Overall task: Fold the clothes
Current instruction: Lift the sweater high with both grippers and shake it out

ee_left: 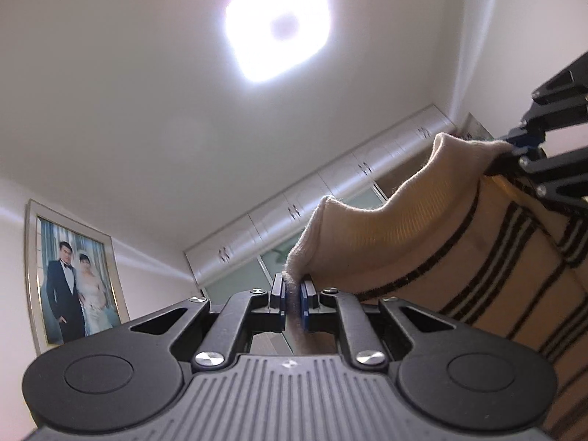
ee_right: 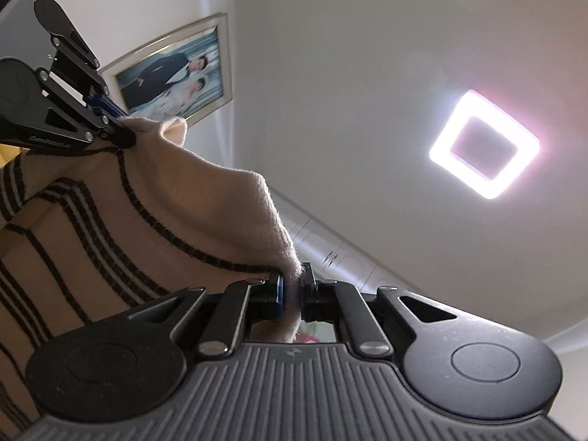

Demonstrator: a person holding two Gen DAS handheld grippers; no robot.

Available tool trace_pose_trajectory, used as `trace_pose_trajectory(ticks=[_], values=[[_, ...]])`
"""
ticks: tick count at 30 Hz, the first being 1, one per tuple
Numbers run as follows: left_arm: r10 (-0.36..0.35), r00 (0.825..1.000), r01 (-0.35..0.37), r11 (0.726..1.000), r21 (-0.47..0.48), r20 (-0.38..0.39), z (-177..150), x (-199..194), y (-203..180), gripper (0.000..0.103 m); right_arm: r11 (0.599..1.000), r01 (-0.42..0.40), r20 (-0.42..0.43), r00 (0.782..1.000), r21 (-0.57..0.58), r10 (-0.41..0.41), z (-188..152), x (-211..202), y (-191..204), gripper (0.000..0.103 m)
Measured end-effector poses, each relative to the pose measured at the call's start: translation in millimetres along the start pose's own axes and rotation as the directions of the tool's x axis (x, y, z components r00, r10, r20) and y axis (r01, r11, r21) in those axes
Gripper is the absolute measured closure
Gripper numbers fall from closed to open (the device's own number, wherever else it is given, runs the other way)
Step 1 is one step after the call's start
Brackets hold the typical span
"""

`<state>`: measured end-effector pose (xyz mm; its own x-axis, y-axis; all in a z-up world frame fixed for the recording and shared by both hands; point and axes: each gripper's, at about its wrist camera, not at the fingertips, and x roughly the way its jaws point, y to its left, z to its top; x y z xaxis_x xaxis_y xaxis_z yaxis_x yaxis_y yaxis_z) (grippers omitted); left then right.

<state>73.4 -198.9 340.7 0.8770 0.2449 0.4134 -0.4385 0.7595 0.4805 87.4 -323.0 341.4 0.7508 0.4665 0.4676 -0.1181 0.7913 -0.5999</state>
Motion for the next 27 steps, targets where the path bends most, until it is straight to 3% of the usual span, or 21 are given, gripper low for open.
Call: trace_pose_trajectory(ticks=[4,9,11,16,22,27], values=[[0.004,1.0,-0.004,1.0,0.015,-0.007,-0.2,10.4,-0.1,0.092,1.0,-0.02,-0.008,1.0,0.022,0.02,0.4,6.9,-9.0,0.096],[-0.076,0.99,0.08,0.996,0.028,-0.118,-53.3,17.4,-24.9,0.092,0.995,-0.097,-0.085,0.991,0.038,0.1,-41.3,9.1,13.9,0.096],[-0.113,0.975,0.12,0.992,0.028,-0.191,-85.0,25.6,-42.8,0.092,0.988,-0.141,-0.145,0.978,0.065,0.149,-70.2,12.4,32.7,0.096],[-0.162,0.919,0.182,0.983,0.022,-0.36,-164.4,59.8,-87.6,0.092,0.968,-0.212,-0.282,0.929,0.13,0.242,-149.7,28.6,84.0,0.096],[-0.145,0.863,0.184,0.982,0.033,-0.484,-242.9,131.7,-114.6,0.092,0.973,-0.203,-0.416,0.879,0.114,0.232,-233.3,94.4,144.2,0.096],[-0.089,0.857,0.15,0.985,0.081,-0.507,-292.2,190.0,-139.3,0.092,0.986,-0.145,-0.465,0.87,0.082,0.166,-277.6,166.9,184.3,0.096]])
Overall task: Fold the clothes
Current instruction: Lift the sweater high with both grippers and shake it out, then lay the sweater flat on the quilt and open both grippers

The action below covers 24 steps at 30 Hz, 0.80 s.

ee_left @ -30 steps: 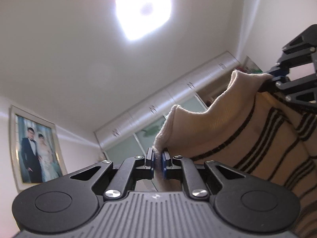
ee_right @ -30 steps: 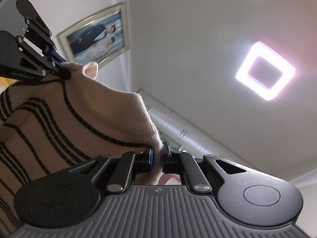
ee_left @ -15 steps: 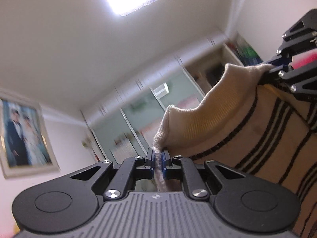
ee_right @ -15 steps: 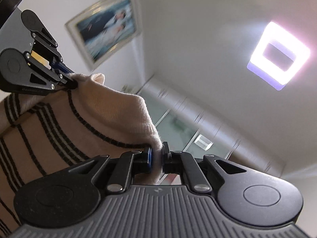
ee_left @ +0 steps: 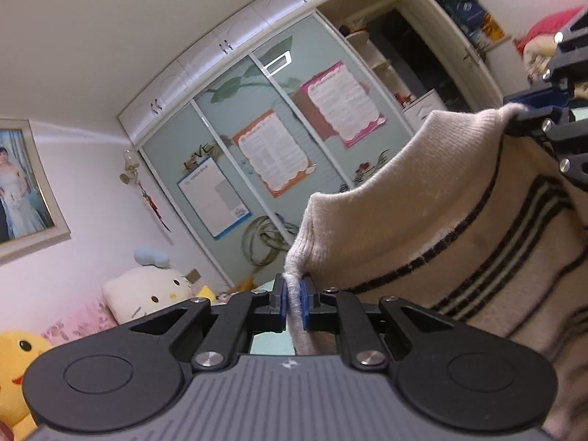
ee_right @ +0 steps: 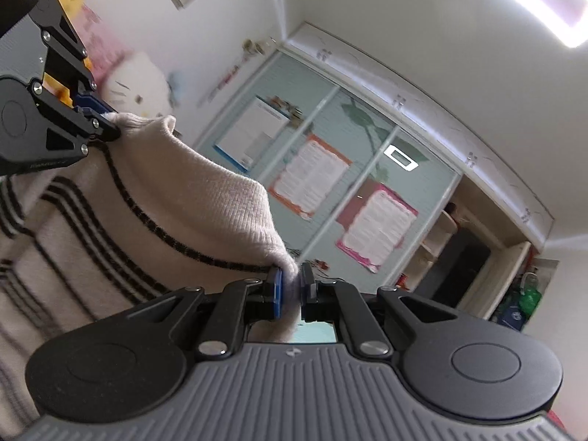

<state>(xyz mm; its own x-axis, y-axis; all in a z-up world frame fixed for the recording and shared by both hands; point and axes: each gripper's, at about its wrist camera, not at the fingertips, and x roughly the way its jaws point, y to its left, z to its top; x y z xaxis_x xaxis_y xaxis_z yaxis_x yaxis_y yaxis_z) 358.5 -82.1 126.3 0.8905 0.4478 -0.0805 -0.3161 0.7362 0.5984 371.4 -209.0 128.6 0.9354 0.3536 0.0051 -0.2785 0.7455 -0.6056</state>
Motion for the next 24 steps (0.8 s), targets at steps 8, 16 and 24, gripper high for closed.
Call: trace_pose_trajectory(ticks=[8,16,24], values=[[-0.003,0.984,0.001,1.0,-0.01,-0.18,-40.1,88.9,-55.4,0.082,0.987,-0.042,-0.144,0.987,0.154,0.064,-50.5,103.8,36.4,0.083],[-0.24,0.814,0.098,0.954,-0.283,-0.529,-168.7,63.4,-26.6,0.065,0.791,-0.202,-0.289,0.855,0.578,0.43,-155.0,40.7,35.0,0.064],[-0.39,0.796,0.063,0.814,-0.577,-0.462,-225.3,-118.2,10.1,0.04,0.511,0.025,-0.338,0.778,0.859,0.53,-275.6,-145.1,-2.8,0.048]])
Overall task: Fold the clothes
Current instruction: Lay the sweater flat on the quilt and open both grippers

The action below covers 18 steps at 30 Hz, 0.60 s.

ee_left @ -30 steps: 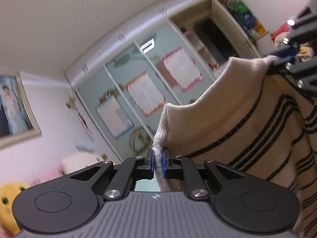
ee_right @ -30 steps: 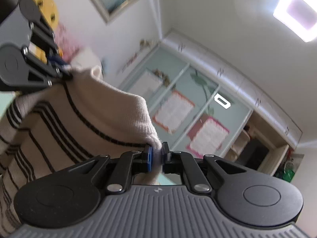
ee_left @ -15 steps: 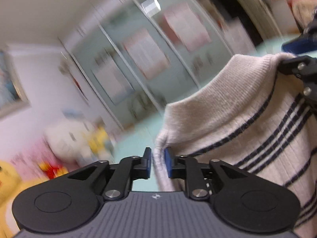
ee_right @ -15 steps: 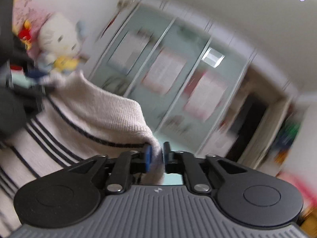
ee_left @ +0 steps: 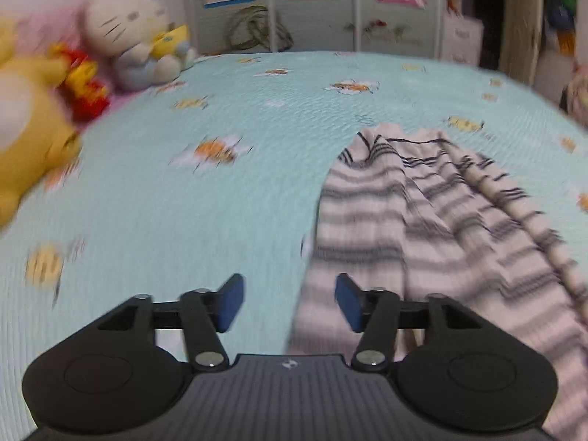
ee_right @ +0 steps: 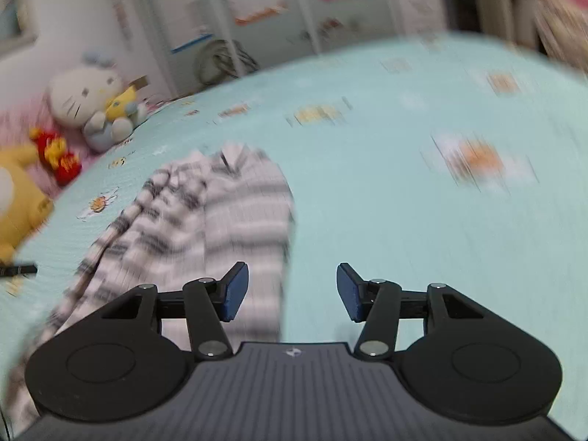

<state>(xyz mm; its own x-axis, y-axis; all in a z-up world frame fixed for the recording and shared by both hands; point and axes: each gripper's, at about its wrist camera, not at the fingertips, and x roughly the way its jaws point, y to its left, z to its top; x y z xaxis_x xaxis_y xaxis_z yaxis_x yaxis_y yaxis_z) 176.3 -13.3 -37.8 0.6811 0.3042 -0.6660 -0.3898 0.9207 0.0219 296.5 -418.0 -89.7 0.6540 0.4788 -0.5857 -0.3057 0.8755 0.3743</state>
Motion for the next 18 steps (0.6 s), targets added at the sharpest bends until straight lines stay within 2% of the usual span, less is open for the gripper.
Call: trace_pose_trajectory(ticks=[3,7,10,13,15,16,18], values=[[-0.064,0.997,0.061,0.996,-0.066,-0.044,-41.0,-18.4,-0.6,0.041,0.992,-0.034,-0.037,0.999,0.119,0.039,-44.8,-33.2,-17.2,0.042],[-0.096,0.994,0.096,0.995,0.003,-0.042,-80.2,-59.7,-18.0,0.041,0.981,-0.068,-0.064,0.995,0.184,0.081,-76.5,-49.8,-9.5,0.037],[-0.14,0.989,0.142,0.989,0.038,-0.047,-95.4,-81.1,-31.4,0.041,0.979,-0.115,-0.109,0.985,0.167,0.135,-87.9,-39.7,7.6,0.035],[-0.143,0.988,0.145,0.989,0.034,-0.065,-103.8,-89.5,-38.1,0.041,0.992,-0.083,-0.104,0.99,0.094,0.093,-92.5,-28.0,28.8,0.035],[-0.143,0.987,0.145,0.989,0.018,-0.078,-107.7,-93.3,-39.6,0.041,0.996,-0.086,-0.112,0.99,0.027,0.088,-92.0,-24.4,42.9,0.069],[-0.145,0.986,0.146,0.989,0.005,-0.087,-108.4,-93.6,-38.8,0.041,0.997,-0.078,-0.116,0.99,0.008,0.079,-90.7,-23.9,46.4,0.094],[-0.14,0.985,0.14,0.99,-0.007,-0.096,-111.6,-95.5,-35.7,0.041,0.999,-0.044,-0.103,0.994,-0.025,0.041,-84.4,-27.9,48.3,0.097]])
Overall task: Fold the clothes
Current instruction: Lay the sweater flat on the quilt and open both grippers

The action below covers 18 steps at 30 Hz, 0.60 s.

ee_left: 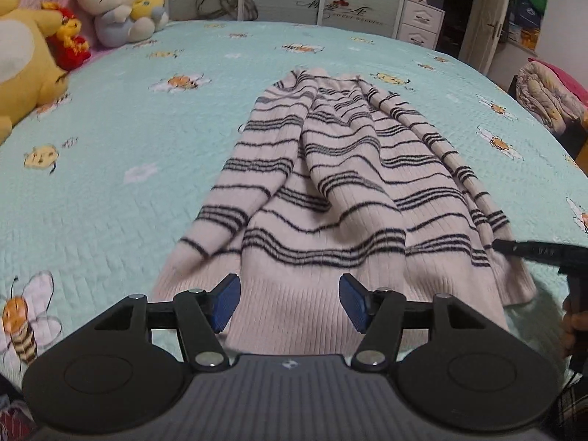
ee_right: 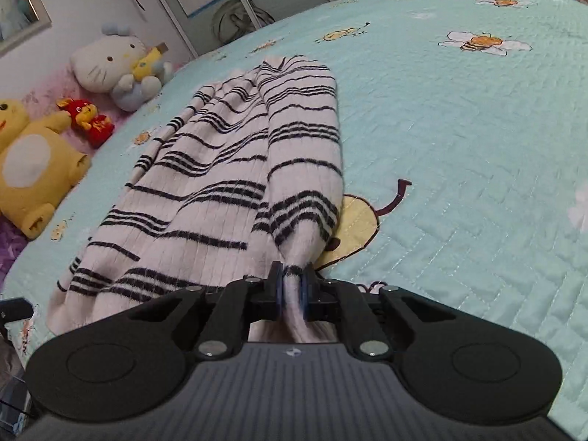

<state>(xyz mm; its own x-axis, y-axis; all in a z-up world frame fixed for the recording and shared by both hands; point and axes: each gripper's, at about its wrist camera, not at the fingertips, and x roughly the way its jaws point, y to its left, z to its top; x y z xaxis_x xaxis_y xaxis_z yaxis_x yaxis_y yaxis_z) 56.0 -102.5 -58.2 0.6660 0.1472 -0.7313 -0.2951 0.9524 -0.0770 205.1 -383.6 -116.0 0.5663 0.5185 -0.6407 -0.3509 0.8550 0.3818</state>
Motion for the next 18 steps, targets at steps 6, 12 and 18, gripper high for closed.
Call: trace_pose_trajectory(ticks=[6,12,18], values=[[0.054,0.999,-0.054,0.998,0.045,-0.005,-15.3,-6.6,5.8,0.041,0.887,0.432,0.31,0.876,-0.161,-0.37,70.1,-41.9,-14.7,0.097],[0.089,0.996,-0.092,0.946,0.31,0.024,-41.6,2.1,-30.7,0.04,0.903,0.384,0.253,0.909,-0.192,-0.332,89.8,-51.6,-19.5,0.061],[0.08,0.994,-0.103,0.865,0.491,0.068,-64.7,13.6,-62.6,0.039,0.816,-0.053,-0.002,0.998,-0.576,0.064,-29.7,-57.8,63.4,0.044]])
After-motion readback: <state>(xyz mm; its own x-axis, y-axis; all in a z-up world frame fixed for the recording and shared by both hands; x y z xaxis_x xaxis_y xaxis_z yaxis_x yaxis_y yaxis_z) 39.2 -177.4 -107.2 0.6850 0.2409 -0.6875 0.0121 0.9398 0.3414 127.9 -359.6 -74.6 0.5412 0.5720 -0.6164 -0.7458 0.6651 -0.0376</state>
